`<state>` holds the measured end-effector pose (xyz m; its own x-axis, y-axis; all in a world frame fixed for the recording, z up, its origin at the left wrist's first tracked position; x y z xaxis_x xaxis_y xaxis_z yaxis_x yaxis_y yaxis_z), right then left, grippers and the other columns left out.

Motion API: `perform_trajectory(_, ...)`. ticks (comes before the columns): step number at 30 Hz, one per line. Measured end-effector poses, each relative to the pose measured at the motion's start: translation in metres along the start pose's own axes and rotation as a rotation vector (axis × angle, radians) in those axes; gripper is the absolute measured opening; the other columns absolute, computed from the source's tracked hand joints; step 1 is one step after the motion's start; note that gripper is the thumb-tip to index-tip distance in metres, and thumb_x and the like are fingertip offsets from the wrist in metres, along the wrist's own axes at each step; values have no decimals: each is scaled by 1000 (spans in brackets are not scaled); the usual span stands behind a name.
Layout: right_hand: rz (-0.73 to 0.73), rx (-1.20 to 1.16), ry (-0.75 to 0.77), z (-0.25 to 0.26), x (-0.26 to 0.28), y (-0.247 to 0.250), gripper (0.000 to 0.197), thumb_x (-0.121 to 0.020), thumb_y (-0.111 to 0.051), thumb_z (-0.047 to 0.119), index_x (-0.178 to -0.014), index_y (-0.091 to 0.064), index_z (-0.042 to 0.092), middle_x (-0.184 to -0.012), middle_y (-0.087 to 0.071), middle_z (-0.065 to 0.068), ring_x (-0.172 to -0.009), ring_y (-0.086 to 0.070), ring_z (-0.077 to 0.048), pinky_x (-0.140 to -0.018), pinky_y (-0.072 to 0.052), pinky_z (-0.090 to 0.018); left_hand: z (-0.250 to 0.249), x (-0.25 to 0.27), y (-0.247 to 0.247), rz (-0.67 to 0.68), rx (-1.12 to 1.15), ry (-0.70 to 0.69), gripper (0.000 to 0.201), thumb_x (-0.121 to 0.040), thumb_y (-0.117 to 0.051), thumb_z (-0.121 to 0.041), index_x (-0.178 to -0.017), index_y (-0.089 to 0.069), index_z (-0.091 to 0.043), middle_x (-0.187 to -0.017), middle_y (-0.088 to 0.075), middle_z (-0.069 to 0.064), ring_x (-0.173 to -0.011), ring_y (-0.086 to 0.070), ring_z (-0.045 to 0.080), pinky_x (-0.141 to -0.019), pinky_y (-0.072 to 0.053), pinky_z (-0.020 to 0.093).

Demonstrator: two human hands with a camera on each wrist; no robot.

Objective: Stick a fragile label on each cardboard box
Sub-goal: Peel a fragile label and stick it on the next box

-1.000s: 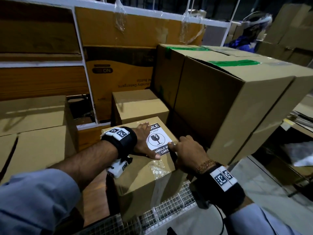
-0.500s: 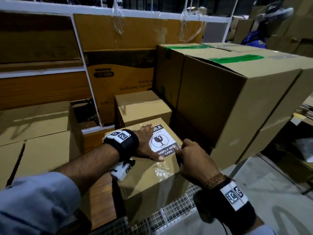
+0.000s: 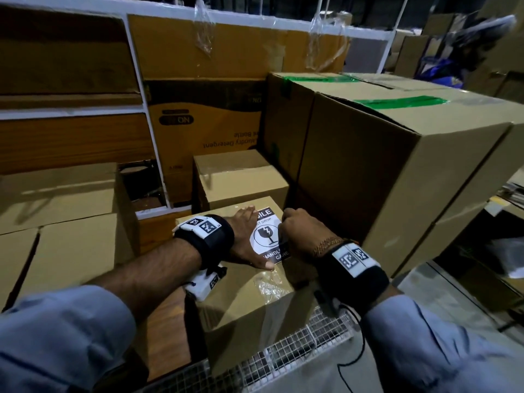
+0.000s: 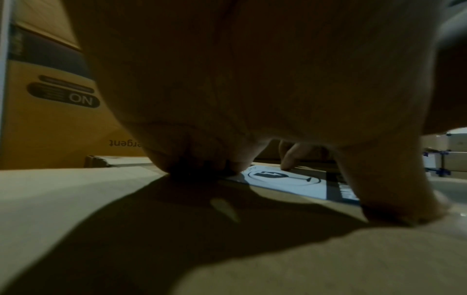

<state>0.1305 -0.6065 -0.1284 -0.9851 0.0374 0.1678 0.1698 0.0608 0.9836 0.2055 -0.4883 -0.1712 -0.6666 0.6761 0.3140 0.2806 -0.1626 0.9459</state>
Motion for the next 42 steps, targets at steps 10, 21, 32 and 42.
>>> perform_trajectory(10,55,1,12,-10,-71,-1,38,-100,-62,21,-136,-64,7,-145,-44,-11,-132,-48,-39,-109,-47,-51,-15,22,18,8,-7,-52,137,-73,-69,-81,-162,14,-18,-171,14,12,-158,8,28,-126,-1,41)
perform_trajectory(21,68,-98,-38,-26,-59,-25,36,-100,-60,28,-132,-63,12,-137,-51,-13,-126,-54,-38,-105,-50,-50,-11,19,15,24,-27,9,147,-65,-68,-88,-162,15,-16,-170,15,13,-158,10,29,-126,-2,41)
perform_trajectory(32,13,-93,-30,-21,46,-20,40,-103,-58,40,-139,-59,24,-139,-43,-5,-128,-48,-27,-99,-53,-44,-5,10,9,64,-23,34,155,-59,-65,-94,-161,18,-12,-169,22,12,-158,12,29,-126,-1,42)
perform_trajectory(42,-156,-123,-59,16,73,-13,36,-96,-69,31,-130,-65,19,-134,-51,1,-113,-49,-11,-87,-50,-21,-5,10,8,50,-16,8,152,-62,-65,-93,-160,17,-10,-169,20,14,-158,12,29,-126,0,41)
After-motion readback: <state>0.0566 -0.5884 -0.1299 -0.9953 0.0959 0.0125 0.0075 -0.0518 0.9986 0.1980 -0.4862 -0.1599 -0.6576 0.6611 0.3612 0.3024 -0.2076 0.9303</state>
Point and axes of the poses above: each hand's wrist, its own x-axis away from the middle knuckle, its own y-axis out of the back of the hand, z = x × y, the point moved 6 cm from there along -x, towards the middle knuckle
